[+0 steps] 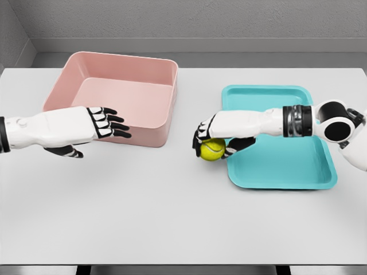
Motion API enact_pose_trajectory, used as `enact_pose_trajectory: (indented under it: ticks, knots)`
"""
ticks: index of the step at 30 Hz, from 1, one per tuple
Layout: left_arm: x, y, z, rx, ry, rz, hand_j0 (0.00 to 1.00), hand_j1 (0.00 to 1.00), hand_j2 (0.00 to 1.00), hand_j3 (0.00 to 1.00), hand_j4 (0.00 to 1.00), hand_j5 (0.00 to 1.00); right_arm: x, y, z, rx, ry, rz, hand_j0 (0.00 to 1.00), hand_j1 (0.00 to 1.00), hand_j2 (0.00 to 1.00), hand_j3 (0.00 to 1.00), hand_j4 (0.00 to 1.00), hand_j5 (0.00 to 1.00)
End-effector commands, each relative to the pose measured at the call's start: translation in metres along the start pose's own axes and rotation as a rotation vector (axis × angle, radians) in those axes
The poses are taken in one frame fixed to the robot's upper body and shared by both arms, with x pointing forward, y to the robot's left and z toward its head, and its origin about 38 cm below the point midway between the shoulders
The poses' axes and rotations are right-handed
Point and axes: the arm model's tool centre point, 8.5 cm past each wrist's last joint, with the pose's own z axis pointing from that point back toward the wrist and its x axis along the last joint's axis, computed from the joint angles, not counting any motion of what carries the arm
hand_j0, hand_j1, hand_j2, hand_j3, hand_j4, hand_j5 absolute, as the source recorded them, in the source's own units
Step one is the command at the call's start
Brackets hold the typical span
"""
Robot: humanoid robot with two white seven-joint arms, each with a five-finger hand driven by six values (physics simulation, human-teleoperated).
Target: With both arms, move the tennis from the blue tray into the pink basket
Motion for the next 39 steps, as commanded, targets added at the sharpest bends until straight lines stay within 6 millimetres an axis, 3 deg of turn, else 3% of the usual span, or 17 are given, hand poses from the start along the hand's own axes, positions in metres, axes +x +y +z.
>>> enact_pose_trajectory:
  ticks: [1, 14, 22, 29, 39]
  knots:
    - [-0.001, 0.000, 0.002, 0.000, 0.004, 0.004, 1.00, 1.00, 1.00, 1.00, 1.00, 1.00, 0.005, -0.001, -0.015, -0.010, -0.036, -0.009, 0.52, 0.52, 0.52, 0.52, 0.52, 0.52]
    - [0.000, -0.003, 0.001, -0.004, 0.001, 0.012, 1.00, 1.00, 1.00, 1.00, 1.00, 1.00, 0.038, 0.006, -0.086, 0.011, -0.203, -0.020, 0.52, 0.52, 0.52, 0.52, 0.52, 0.52]
    - [0.001, -0.004, 0.001, -0.001, 0.001, 0.015, 1.00, 1.00, 1.00, 1.00, 1.00, 1.00, 0.027, 0.008, -0.111, 0.009, -0.189, -0.065, 0.52, 0.52, 0.52, 0.52, 0.52, 0.52]
    - [-0.002, -0.002, 0.007, -0.009, 0.016, 0.004, 1.00, 1.00, 1.00, 1.00, 1.00, 1.00, 0.038, 0.016, -0.133, 0.060, -0.202, -0.071, 0.52, 0.52, 0.52, 0.52, 0.52, 0.52]
    - [-0.001, -0.002, 0.004, -0.004, 0.011, 0.005, 1.00, 1.00, 1.00, 1.00, 1.00, 1.00, 0.029, 0.026, -0.141, 0.093, -0.162, -0.080, 0.52, 0.52, 0.52, 0.52, 0.52, 0.52]
